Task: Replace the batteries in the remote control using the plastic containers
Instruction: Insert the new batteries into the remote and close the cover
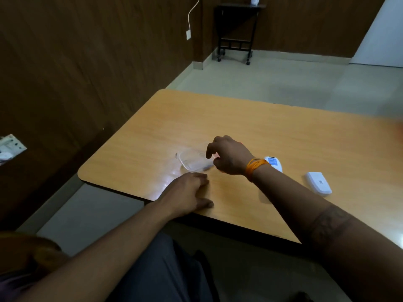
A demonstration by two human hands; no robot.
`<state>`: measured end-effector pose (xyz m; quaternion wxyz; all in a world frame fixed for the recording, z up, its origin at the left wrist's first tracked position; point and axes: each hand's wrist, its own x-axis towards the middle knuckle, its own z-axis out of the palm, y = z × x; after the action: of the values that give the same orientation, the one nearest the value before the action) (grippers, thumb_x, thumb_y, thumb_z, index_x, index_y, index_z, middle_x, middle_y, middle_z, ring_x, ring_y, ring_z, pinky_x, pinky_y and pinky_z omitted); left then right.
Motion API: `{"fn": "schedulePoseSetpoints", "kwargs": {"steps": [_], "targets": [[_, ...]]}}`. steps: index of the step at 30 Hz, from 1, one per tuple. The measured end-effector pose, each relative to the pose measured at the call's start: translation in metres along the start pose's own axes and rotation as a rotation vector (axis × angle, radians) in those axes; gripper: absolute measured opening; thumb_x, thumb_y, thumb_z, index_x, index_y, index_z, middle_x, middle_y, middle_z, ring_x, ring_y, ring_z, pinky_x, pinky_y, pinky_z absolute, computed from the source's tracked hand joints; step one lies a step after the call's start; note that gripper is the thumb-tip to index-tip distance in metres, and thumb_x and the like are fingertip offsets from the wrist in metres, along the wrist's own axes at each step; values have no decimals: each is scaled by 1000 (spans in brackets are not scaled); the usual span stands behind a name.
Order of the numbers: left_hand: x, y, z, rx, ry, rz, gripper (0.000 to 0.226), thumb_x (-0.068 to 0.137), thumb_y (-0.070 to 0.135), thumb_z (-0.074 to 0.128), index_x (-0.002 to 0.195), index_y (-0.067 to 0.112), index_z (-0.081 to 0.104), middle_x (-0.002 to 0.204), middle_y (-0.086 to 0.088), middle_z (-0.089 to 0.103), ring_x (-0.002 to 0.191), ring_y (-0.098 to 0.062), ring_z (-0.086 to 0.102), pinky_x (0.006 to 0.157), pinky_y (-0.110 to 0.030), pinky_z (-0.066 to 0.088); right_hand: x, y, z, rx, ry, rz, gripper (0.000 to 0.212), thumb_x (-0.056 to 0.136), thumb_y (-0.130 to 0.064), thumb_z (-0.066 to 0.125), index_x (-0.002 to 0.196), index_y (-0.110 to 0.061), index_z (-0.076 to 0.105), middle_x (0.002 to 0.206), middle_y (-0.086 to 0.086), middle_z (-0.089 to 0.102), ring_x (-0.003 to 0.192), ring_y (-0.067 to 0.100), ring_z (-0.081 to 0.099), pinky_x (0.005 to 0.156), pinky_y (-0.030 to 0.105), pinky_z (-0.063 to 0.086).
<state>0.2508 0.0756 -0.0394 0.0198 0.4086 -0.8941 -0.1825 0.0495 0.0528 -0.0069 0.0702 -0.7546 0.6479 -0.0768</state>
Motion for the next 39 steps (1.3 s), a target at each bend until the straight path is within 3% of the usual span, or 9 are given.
{"fn": "schedulePoseSetpoints", "kwargs": {"steps": [3, 6, 9, 13, 20, 26, 32, 39], "targets": [[1, -2, -1, -26, 20, 20, 69, 87, 57, 75, 143, 20, 61, 151, 1, 58, 136, -20, 53, 111, -39, 46, 13, -1, 2, -110, -117, -25, 30, 86, -25, 61, 111, -40, 70, 116, -7, 63, 112, 19, 55, 78, 42, 56], [3, -4, 0, -34, 38, 17, 64, 87, 55, 76, 139, 19, 64, 147, 0, 61, 133, -21, 55, 108, -41, 49, 24, -2, 6, -58, -155, 6, 31, 79, -40, 54, 102, -40, 74, 108, -4, 69, 103, 21, 63, 74, 38, 55], [3, -5, 2, -49, 55, 14, 64, 86, 53, 77, 138, 18, 65, 149, 0, 60, 136, -22, 53, 109, -41, 48, 36, -3, 3, 23, -194, -17, 26, 89, -28, 56, 97, -25, 81, 100, 5, 78, 93, 28, 70, 76, 38, 58], [0, -6, 3, -126, 73, 9, 64, 86, 49, 79, 140, 17, 65, 150, 0, 59, 137, -20, 52, 109, -40, 48, 52, -5, -6, -18, -246, -78, 15, 90, -18, 72, 98, -24, 82, 101, 1, 80, 95, 24, 72, 84, 37, 58], [1, -7, 4, -123, 90, 18, 65, 88, 46, 78, 145, 18, 60, 153, 2, 55, 139, -18, 50, 109, -38, 47, 79, -15, -17, -159, -392, -118, 18, 77, -27, 90, 93, -26, 83, 100, -2, 80, 96, 19, 73, 88, 40, 61], [4, -13, 10, -133, 107, 37, 67, 85, 45, 80, 144, 18, 62, 157, 2, 54, 142, -18, 48, 111, -38, 46, 80, -16, -14, -122, -354, -205, 8, 83, -27, 85, 89, -24, 82, 92, -4, 80, 88, 16, 74, 83, 42, 62], [6, -15, 10, -125, 107, 47, 67, 85, 46, 80, 143, 17, 62, 155, 0, 56, 140, -18, 50, 109, -40, 49, 78, -15, -13, -136, -348, -240, 19, 81, -27, 88, 98, -20, 81, 100, -2, 79, 92, 19, 74, 85, 40, 61], [4, -12, 7, -137, 99, 35, 65, 86, 44, 79, 143, 18, 63, 157, 3, 54, 140, -17, 50, 111, -39, 47, 80, -14, -9, -127, -293, -266, 17, 86, -30, 84, 99, -21, 80, 96, 0, 79, 88, 21, 74, 83, 44, 62]]}}
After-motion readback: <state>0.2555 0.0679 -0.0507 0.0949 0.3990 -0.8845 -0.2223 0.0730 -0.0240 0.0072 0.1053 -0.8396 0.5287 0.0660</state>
